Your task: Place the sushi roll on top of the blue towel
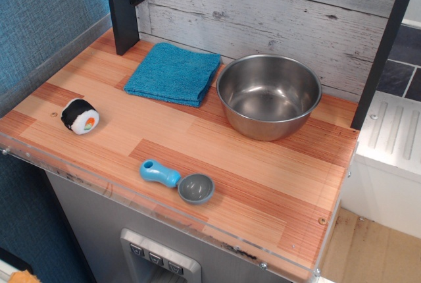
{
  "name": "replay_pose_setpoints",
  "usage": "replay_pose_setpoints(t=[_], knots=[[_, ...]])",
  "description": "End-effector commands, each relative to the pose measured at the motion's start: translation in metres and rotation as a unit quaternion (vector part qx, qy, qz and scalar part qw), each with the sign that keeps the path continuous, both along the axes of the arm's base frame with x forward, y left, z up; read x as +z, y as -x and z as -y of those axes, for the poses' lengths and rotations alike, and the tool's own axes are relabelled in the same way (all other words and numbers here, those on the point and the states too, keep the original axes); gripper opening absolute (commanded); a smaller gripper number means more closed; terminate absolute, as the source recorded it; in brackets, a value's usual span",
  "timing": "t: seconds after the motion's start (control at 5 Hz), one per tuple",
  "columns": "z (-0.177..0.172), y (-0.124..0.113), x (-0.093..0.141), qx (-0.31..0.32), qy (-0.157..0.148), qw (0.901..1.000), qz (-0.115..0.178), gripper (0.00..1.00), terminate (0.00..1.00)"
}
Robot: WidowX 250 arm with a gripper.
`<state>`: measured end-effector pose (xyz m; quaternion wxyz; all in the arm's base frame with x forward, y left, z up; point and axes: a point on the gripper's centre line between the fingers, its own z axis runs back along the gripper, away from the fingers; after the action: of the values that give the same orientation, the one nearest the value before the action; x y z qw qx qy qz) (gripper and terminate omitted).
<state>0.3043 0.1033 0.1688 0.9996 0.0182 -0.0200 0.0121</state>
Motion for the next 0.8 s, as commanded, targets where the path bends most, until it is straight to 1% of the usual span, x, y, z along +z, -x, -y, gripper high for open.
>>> replay_pose_setpoints(t=[0.0, 0.2, 0.4, 0.6], knots=[[0.0, 0.0, 0.0, 0.0, 0.0, 1.0, 0.0, 1.0, 0.0], [-0.016, 0.013, -0.017, -0.003, -0.021, 0.9997, -0.013, 1.0, 0.0], [-0.026, 0.023, -0.031, -0.019, -0.026, 0.9994, -0.014, 1.0, 0.0], [-0.039, 0.034, -0.046, -0.034, -0.028, 0.999, -0.005, 1.0, 0.0]])
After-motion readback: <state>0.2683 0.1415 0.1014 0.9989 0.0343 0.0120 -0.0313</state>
